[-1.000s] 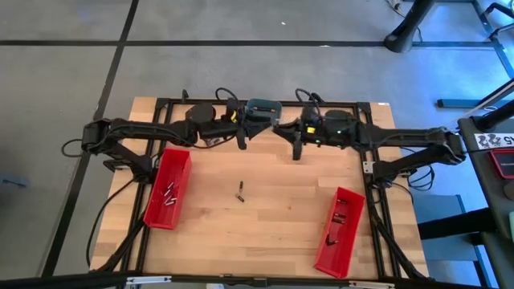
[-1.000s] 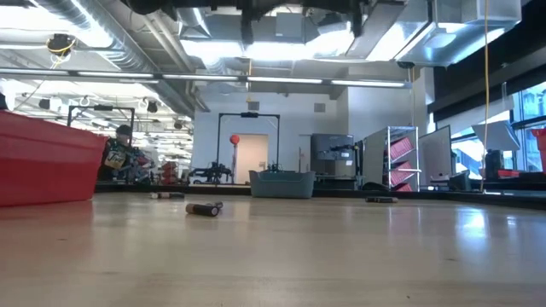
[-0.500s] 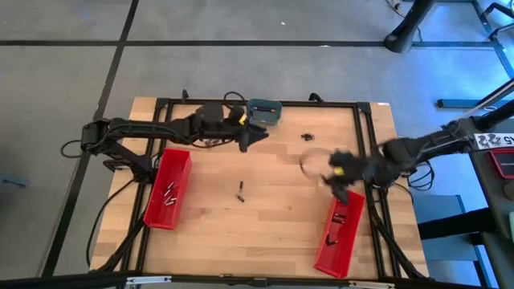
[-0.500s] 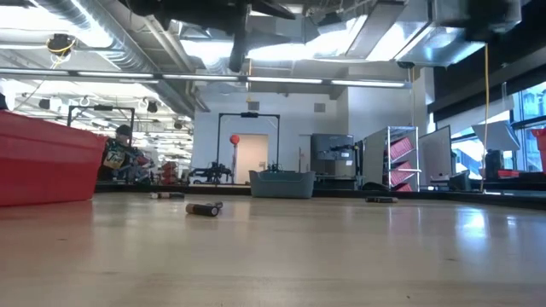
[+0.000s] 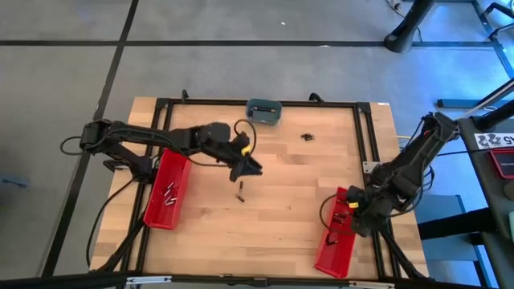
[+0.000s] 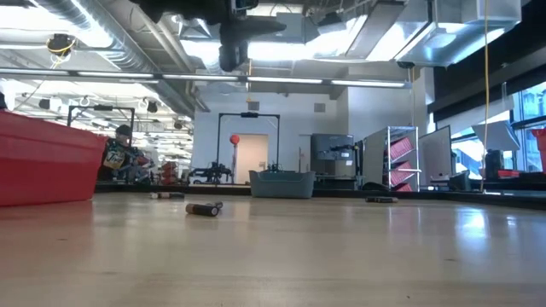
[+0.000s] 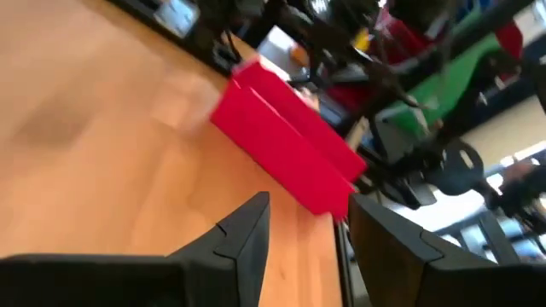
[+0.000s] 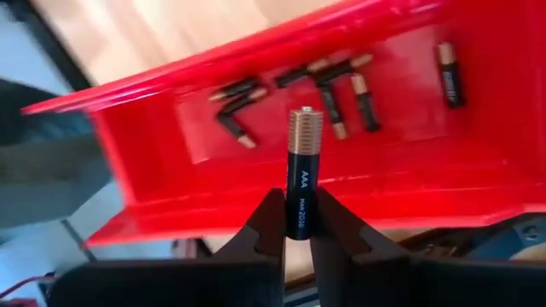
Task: Sort batteries
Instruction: Put the small brown battery into the right red bin
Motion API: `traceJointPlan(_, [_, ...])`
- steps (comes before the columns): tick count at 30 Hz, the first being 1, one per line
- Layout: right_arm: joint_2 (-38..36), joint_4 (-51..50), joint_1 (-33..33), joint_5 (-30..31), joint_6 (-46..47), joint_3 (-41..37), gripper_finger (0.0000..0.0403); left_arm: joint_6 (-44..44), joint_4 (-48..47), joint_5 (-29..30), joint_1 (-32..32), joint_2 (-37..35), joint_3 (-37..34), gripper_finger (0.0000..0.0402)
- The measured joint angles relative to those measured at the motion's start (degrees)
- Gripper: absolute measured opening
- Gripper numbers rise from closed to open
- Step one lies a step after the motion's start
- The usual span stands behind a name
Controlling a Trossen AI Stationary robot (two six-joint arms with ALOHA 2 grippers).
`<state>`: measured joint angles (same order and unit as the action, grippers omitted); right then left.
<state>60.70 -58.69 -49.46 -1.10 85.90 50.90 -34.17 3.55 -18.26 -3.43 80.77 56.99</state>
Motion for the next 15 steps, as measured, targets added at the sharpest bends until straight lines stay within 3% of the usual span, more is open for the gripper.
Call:
traceJointPlan(8, [0.38, 0.67, 9.31, -7.52, -5.84, -6.72, 0.0027, 0.51, -0.24, 0.08, 6.92, 0.00, 0.00, 0.0143])
traceJointPlan(15, [0.38, 1.89, 17.47, -8.91, -15.55, -8.63, 0.0027, 0.12, 0.15, 3.96, 7.13, 0.00, 0.00, 0.0143])
